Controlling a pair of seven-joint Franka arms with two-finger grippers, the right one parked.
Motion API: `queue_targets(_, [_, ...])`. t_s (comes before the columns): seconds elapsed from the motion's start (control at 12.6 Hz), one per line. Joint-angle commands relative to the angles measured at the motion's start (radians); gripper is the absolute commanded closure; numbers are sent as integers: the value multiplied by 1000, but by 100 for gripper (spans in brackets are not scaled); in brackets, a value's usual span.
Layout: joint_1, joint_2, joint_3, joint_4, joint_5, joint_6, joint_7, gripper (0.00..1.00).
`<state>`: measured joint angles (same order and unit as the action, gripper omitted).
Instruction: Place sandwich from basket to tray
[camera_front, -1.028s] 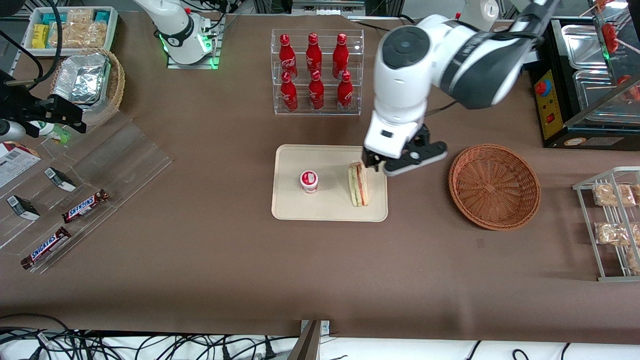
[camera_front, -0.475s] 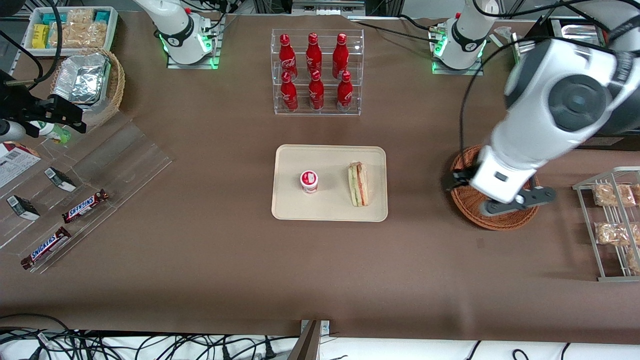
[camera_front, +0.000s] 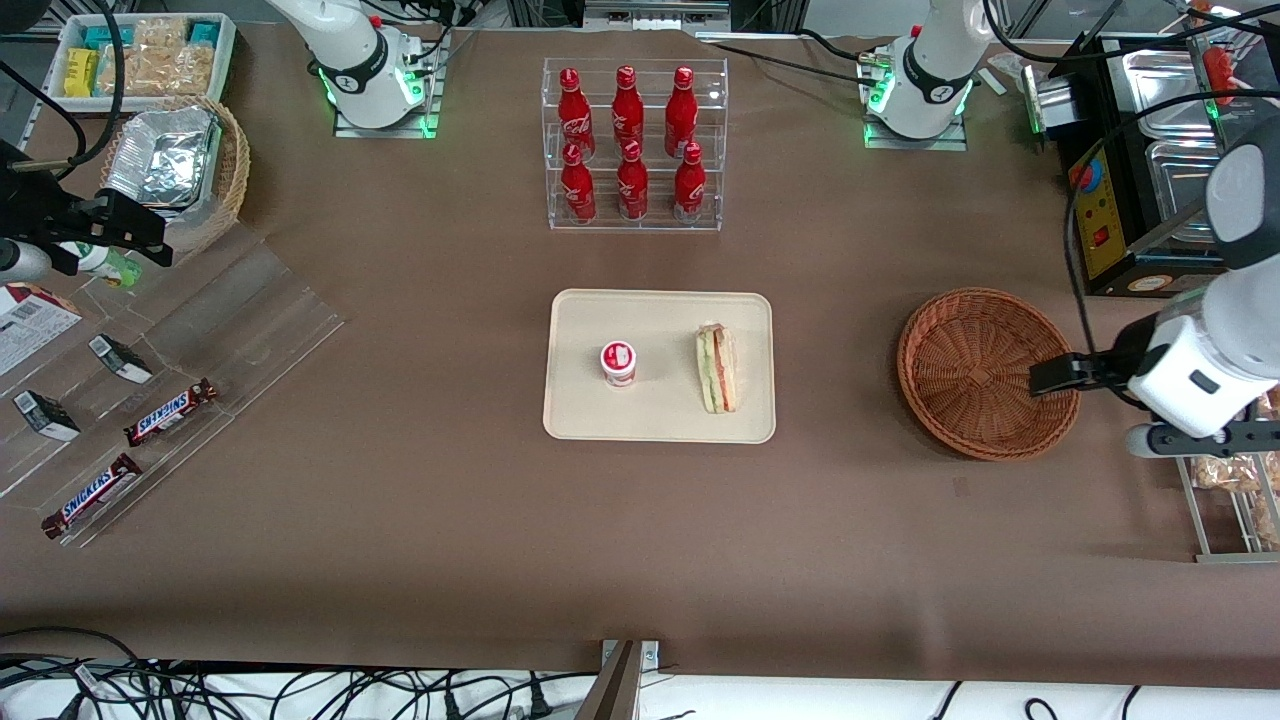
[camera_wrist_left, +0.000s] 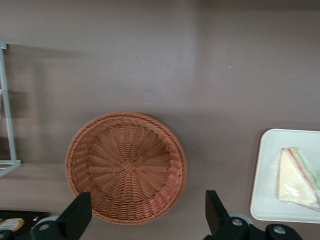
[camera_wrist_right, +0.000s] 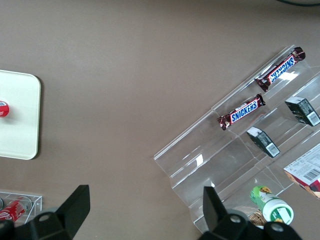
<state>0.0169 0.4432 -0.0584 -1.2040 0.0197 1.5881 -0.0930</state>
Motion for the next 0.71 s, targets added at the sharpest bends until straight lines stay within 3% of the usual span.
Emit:
queue_targets(0.0, [-44, -6, 87, -11, -12, -3, 87, 0])
queue_targets(0.63, [-54, 2, 104, -11, -64, -3, 153, 0])
